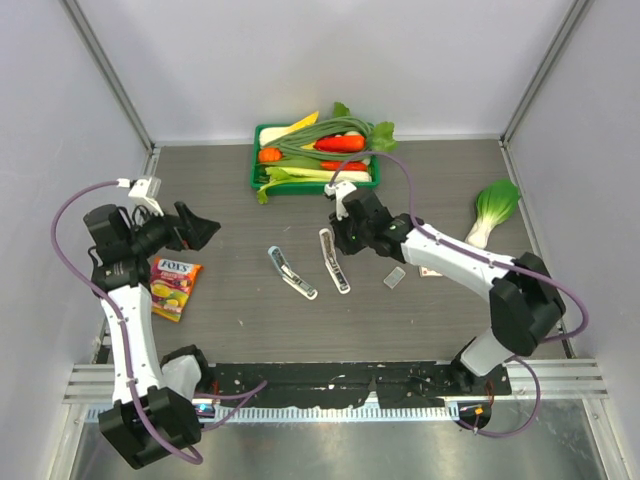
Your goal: Load the staples into the stapler
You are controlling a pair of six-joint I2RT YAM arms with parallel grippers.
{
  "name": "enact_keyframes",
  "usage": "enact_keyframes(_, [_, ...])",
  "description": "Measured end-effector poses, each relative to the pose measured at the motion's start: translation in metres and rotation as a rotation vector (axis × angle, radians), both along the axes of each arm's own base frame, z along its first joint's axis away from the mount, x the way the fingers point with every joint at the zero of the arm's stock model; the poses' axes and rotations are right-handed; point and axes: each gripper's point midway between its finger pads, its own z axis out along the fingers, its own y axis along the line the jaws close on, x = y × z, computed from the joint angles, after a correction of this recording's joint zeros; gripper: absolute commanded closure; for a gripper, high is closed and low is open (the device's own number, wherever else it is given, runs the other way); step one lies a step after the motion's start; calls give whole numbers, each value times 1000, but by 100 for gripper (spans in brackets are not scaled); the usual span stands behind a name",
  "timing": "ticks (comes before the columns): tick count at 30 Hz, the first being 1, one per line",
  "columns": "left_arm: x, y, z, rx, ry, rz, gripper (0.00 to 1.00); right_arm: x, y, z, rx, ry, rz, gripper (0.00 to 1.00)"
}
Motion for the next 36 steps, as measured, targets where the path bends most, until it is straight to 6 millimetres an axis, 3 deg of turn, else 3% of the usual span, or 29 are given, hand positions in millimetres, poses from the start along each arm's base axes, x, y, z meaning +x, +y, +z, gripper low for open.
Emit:
enact_keyframes(3, [1,6,-1,6,1,24,0,-2,11,-19,35,66,-52,87])
enact_keyframes(8, [4,8,-4,4,13,31,0,-16,10,-44,47,150,-111,87])
enact_keyframes(18, [7,11,-9,6,29,38,0,-32,20,-48,48,180,-96,89])
enact_keyframes(36, [9,14,-12,19,31,43,0,-47,5,-72,-63,248,-70,89])
